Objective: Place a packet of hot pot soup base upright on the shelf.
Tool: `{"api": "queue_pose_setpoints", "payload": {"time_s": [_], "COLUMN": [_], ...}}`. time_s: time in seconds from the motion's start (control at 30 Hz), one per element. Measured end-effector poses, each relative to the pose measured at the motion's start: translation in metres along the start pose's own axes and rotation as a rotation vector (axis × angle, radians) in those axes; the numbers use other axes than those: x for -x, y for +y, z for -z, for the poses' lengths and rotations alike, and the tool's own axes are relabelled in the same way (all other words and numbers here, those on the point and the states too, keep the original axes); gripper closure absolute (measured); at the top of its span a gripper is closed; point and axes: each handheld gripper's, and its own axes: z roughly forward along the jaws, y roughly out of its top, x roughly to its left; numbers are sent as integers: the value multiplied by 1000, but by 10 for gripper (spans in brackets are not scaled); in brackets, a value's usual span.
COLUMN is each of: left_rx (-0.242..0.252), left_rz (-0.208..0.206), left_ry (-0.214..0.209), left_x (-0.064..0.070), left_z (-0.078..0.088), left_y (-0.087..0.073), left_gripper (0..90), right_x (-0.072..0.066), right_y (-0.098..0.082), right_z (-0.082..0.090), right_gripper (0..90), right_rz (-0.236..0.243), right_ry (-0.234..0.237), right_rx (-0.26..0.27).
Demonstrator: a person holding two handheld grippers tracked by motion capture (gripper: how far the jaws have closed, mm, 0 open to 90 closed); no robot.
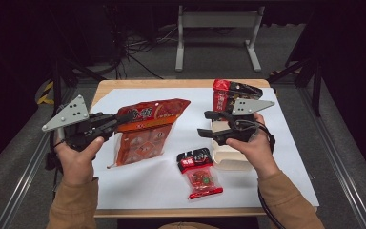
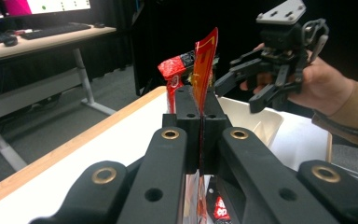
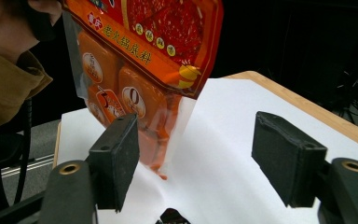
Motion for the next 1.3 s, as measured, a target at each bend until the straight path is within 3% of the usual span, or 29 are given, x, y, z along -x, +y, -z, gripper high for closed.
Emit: {"api": "queue_pose_setpoints", "payload": {"time_s": [0.4,0.83,1.3], "left_rx": [12,36,37], "left_rz": [-11,-10,-23], "left_ry": [-31,-67,-98], "left_x": [9,15,21], "left_z": [-8,-18,-24], "left_y": [2,2,4], "left_gripper": [900,900,900], "right_x": [-6,-13,-15], "right_y": [-13,-16,-19], "right_z": [-39,-61,-73], "right_gripper": [269,250,210], "right_rz": [2,40,51], "right_ry": [60,107,171], "right_rx": [-1,14,44]}}
